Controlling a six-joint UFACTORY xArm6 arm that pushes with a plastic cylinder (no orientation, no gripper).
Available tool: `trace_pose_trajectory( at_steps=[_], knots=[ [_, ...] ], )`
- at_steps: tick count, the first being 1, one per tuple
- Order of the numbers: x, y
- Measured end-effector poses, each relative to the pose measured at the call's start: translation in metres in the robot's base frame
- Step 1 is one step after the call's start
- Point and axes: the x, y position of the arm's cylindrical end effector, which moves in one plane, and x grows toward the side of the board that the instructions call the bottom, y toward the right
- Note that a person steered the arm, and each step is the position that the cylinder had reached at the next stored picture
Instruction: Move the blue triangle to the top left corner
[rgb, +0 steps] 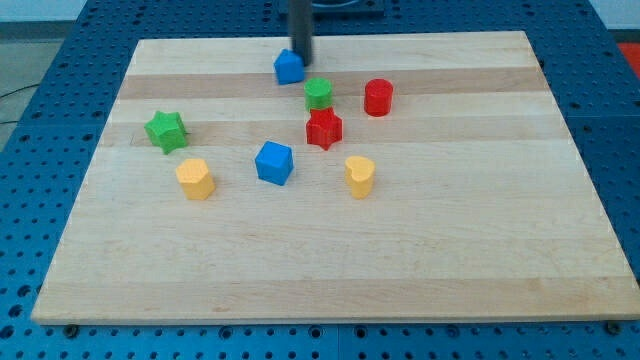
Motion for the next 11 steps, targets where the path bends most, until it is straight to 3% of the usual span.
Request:
trace_pose_trajectory(
  at_steps=[1, 2, 3, 4, 5, 6, 7, 8, 10, 11],
  knots=[
    [0.000, 0.001],
    [0.002, 0.050],
    [0.024, 0.030],
    [0.043, -0.029],
    [0.043, -0.089],
    [0.041, -0.098],
    [0.041, -0.024],
    [0.027, 0.009],
    [0.007, -0.121],
    [0.005, -0.131]
  ],
)
